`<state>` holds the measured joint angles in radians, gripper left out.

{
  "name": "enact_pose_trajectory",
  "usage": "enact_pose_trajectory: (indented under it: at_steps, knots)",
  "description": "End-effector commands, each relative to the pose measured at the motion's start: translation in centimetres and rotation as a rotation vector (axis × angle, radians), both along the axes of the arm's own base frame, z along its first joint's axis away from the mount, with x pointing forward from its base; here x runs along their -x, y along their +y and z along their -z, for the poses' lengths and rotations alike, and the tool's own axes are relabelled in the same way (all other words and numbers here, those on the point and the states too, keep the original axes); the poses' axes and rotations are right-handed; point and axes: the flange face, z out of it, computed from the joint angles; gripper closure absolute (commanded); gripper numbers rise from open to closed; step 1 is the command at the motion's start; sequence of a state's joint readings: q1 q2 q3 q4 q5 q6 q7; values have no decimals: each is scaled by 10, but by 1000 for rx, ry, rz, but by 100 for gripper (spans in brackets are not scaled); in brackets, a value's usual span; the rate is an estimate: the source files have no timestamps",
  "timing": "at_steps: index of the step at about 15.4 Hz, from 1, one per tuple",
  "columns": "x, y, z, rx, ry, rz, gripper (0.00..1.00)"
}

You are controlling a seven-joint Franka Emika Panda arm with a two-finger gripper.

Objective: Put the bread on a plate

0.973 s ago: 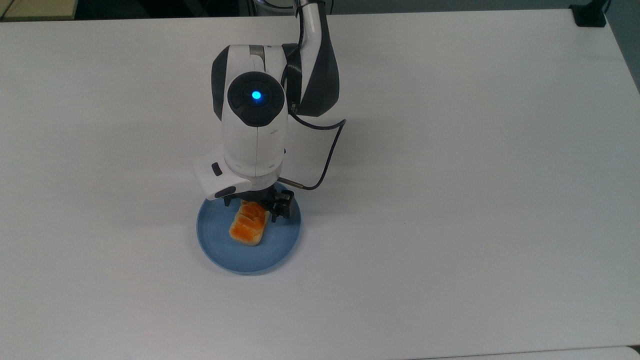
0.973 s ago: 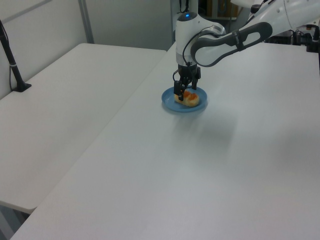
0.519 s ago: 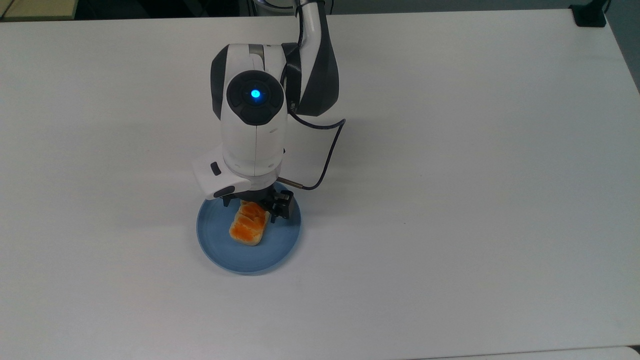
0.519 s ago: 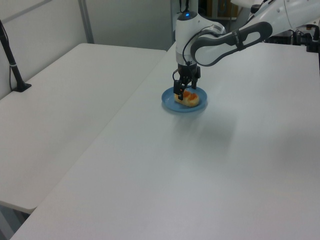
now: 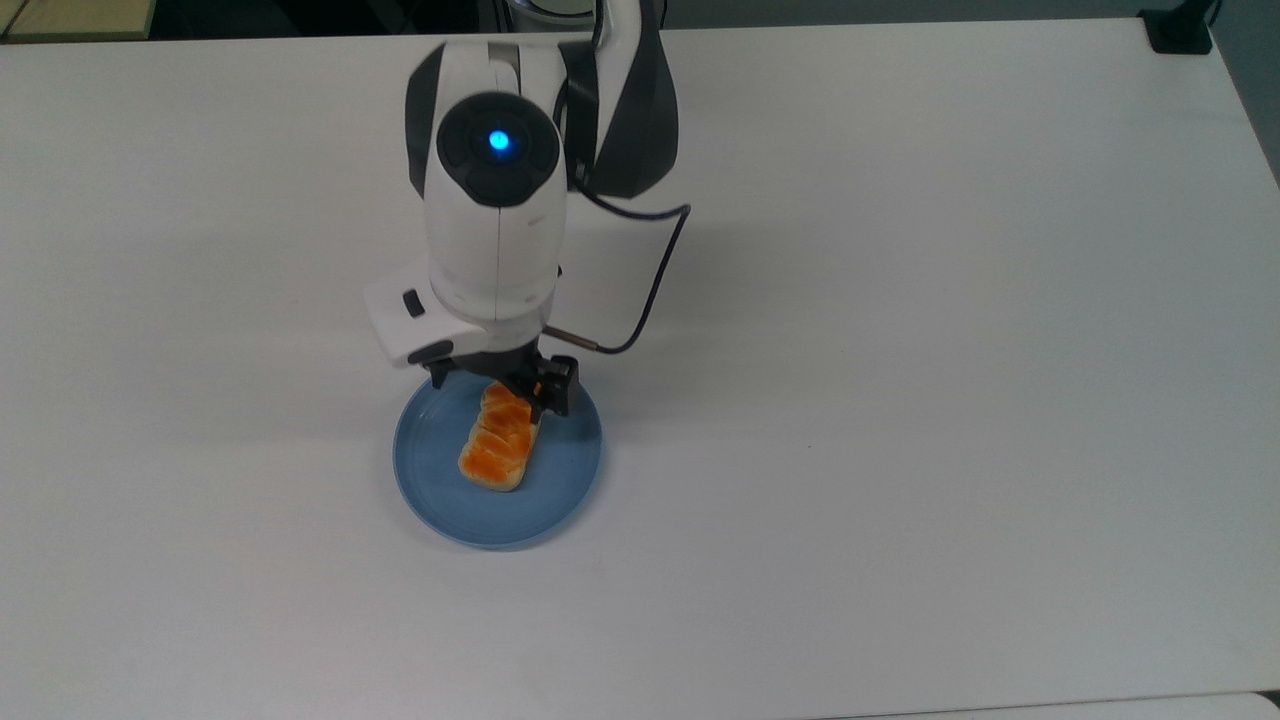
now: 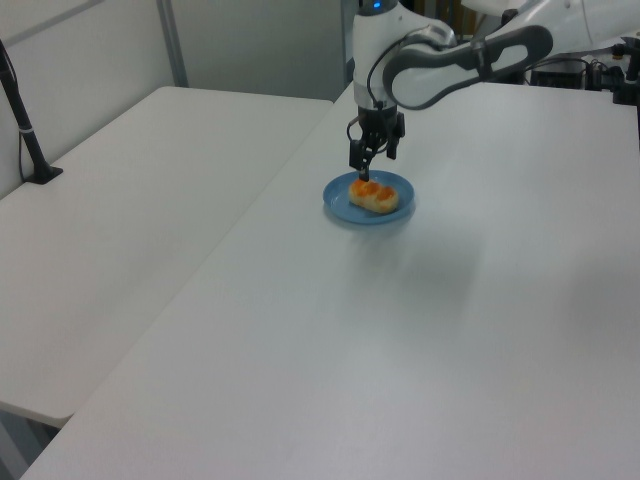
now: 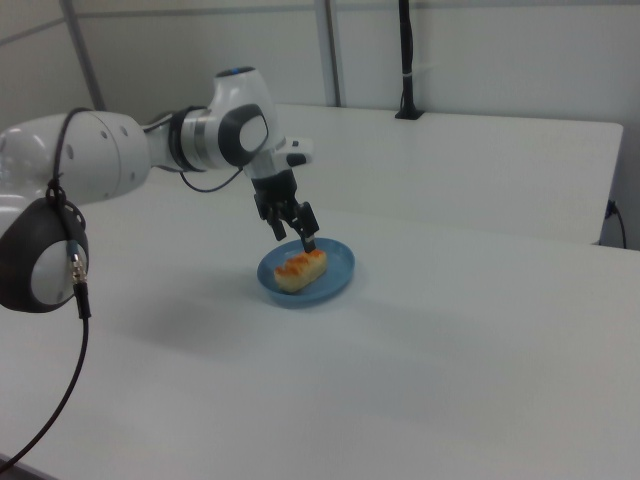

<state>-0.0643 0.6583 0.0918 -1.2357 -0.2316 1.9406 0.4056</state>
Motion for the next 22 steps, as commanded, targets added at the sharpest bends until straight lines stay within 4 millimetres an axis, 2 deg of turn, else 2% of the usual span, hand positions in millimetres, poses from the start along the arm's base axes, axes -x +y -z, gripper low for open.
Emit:
enact_pose_trajectory:
  at_steps: [1,7,11,12,14,17,20,22]
  knots:
    - [36,-8,-76,-13,58,11,0]
    - [90,-14,-170,1,96,-60,0]
    - [138,-13,-215,-26,145,-119,0]
    - [148,-18,-226,-49,133,-123,0]
    - [167,-21,-242,-83,131,-142,0]
    - [188,-14,-256,-93,114,-164,0]
    - [203,-8,-261,-136,99,-194,0]
    - [206,-9,-262,-134,82,-233,0]
